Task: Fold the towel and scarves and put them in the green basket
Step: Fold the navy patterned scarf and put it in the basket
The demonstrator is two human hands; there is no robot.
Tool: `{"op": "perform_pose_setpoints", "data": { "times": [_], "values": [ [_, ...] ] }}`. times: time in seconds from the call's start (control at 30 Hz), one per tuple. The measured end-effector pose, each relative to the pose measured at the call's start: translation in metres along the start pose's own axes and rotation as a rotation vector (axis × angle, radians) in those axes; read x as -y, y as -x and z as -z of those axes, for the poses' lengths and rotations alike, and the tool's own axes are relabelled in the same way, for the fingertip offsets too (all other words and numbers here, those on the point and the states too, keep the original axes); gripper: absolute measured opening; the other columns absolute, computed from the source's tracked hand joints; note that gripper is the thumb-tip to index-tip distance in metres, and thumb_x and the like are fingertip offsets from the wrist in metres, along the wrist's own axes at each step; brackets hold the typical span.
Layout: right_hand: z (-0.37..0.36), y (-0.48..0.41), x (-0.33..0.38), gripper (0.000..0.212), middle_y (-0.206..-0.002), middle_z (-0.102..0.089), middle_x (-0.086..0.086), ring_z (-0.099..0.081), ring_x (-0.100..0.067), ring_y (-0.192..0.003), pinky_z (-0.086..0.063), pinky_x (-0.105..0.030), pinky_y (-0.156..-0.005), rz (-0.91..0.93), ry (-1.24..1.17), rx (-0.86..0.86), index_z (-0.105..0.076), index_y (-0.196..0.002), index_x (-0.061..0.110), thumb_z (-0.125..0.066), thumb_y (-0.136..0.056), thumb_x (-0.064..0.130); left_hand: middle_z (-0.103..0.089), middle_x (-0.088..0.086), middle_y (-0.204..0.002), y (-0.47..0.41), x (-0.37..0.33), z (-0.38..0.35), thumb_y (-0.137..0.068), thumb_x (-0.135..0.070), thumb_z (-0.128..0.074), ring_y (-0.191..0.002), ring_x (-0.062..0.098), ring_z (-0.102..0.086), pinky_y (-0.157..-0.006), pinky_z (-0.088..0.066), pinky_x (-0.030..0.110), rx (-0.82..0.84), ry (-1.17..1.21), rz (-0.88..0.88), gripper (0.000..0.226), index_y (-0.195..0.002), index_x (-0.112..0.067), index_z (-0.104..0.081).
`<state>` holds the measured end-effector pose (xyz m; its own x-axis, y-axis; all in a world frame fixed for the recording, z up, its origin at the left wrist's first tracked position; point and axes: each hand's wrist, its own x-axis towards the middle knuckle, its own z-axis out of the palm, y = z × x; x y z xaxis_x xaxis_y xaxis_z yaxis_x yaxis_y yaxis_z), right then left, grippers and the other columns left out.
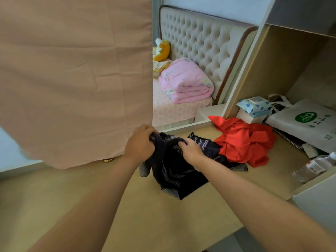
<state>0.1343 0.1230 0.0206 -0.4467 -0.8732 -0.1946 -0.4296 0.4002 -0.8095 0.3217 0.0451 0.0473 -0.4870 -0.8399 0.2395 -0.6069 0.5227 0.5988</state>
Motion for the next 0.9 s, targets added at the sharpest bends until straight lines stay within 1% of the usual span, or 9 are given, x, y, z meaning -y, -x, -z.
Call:
{"op": "perform_pose_setpoints", "data": {
  "times": [0.1,0.2,0.27,0.4,0.53,0.63,0.7,0.8,0.9],
  "values": [
    [-0.019,0.008,0.029,0.027,-0.104,-0.069,-0.003,-0.063,-0.023,-0.103,-0.05,-0.039,-0.09,0.005,-0.235,0.064,-0.067,-0.106,0.021,-0.046,-0.101,0.038,-0.047,-0.004,-0.135,0.006,0.003,0.0,-0.08,-0.006,-0.055,-0.124,0.017,-0.045,-0.101,-0.038,0.029,0.241,0.087,0.071,0.067,-0.144,-0.022,-0.042],
    [-0.026,0.007,0.034,0.02,-0.094,-0.075,-0.002,-0.07,-0.025,-0.094,-0.056,-0.049,-0.089,-0.011,-0.359,0.117,-0.072,-0.092,0.027,-0.057,-0.095,0.04,-0.055,-0.009,-0.132,0.011,0.007,-0.01,-0.084,-0.018,-0.051,-0.109,0.01,-0.058,-0.096,-0.049,0.032,0.343,0.221,0.032,0.067,-0.146,-0.038,-0.033],
    [-0.023,0.004,0.028,0.013,-0.09,-0.075,-0.002,-0.07,-0.021,-0.087,-0.059,-0.047,-0.084,-0.004,-0.288,0.118,-0.072,-0.093,0.025,-0.061,-0.095,0.032,-0.062,-0.011,-0.124,0.013,0.016,-0.018,-0.084,-0.024,-0.041,-0.11,0.012,-0.059,-0.097,-0.049,0.038,0.266,0.153,-0.012,0.056,-0.136,-0.044,-0.046],
    [-0.013,-0.003,-0.005,0.013,-0.094,-0.072,-0.003,-0.062,-0.015,-0.074,-0.051,-0.032,-0.066,-0.098,-0.126,0.166,-0.067,-0.095,0.022,-0.056,-0.099,0.025,-0.056,0.004,-0.111,0.021,0.035,-0.015,-0.085,0.0,-0.041,-0.106,0.029,-0.054,-0.082,-0.046,0.037,0.024,-0.274,0.15,0.055,-0.126,-0.029,-0.063],
    [-0.004,-0.01,-0.041,0.019,-0.095,-0.07,-0.001,-0.062,-0.015,-0.08,-0.049,-0.026,-0.065,-0.134,0.093,0.156,-0.067,-0.087,0.025,-0.053,-0.097,0.015,-0.054,0.005,-0.12,0.024,0.051,-0.028,-0.094,-0.019,-0.047,-0.112,0.026,-0.053,-0.089,-0.044,0.034,0.316,-0.675,0.439,0.027,-0.116,-0.016,-0.063],
    [-0.003,-0.016,-0.066,0.018,-0.104,-0.068,0.005,-0.063,-0.011,-0.093,-0.048,-0.022,-0.073,-0.124,0.26,0.226,-0.068,-0.091,0.029,-0.058,-0.095,0.016,-0.059,0.005,-0.121,0.021,0.058,-0.054,-0.093,-0.022,-0.046,-0.109,0.023,-0.056,-0.093,-0.048,0.033,0.405,-0.63,0.383,0.028,-0.114,-0.016,-0.063],
    [-0.004,-0.021,-0.081,0.017,-0.11,-0.067,0.008,-0.062,-0.011,-0.104,-0.049,-0.023,-0.086,-0.119,0.375,0.294,-0.07,-0.101,0.031,-0.06,-0.094,0.018,-0.055,0.006,-0.125,0.018,0.053,-0.075,-0.092,-0.021,-0.047,-0.113,0.027,-0.054,-0.094,-0.047,0.039,0.44,-0.495,0.261,0.038,-0.129,-0.02,-0.055],
    [-0.009,-0.028,-0.102,0.032,-0.125,-0.065,0.006,-0.06,-0.013,-0.115,-0.047,-0.026,-0.098,-0.12,0.499,0.389,-0.067,-0.124,0.024,-0.065,-0.092,0.02,-0.045,0.006,-0.139,0.012,0.039,-0.112,-0.092,-0.021,-0.051,-0.125,0.029,-0.045,-0.098,-0.044,0.043,0.527,-0.311,0.175,0.055,-0.145,-0.031,-0.038],
    [-0.018,-0.029,-0.12,0.039,-0.128,-0.064,0.005,-0.059,-0.014,-0.116,-0.048,-0.03,-0.1,-0.139,0.525,0.428,-0.064,-0.126,0.023,-0.071,-0.089,0.028,-0.021,0.007,-0.159,0.01,0.036,-0.151,-0.092,-0.038,-0.061,-0.141,0.031,-0.029,-0.107,-0.037,0.049,0.604,-0.391,0.189,0.076,-0.154,-0.038,-0.017]
  ]
}}
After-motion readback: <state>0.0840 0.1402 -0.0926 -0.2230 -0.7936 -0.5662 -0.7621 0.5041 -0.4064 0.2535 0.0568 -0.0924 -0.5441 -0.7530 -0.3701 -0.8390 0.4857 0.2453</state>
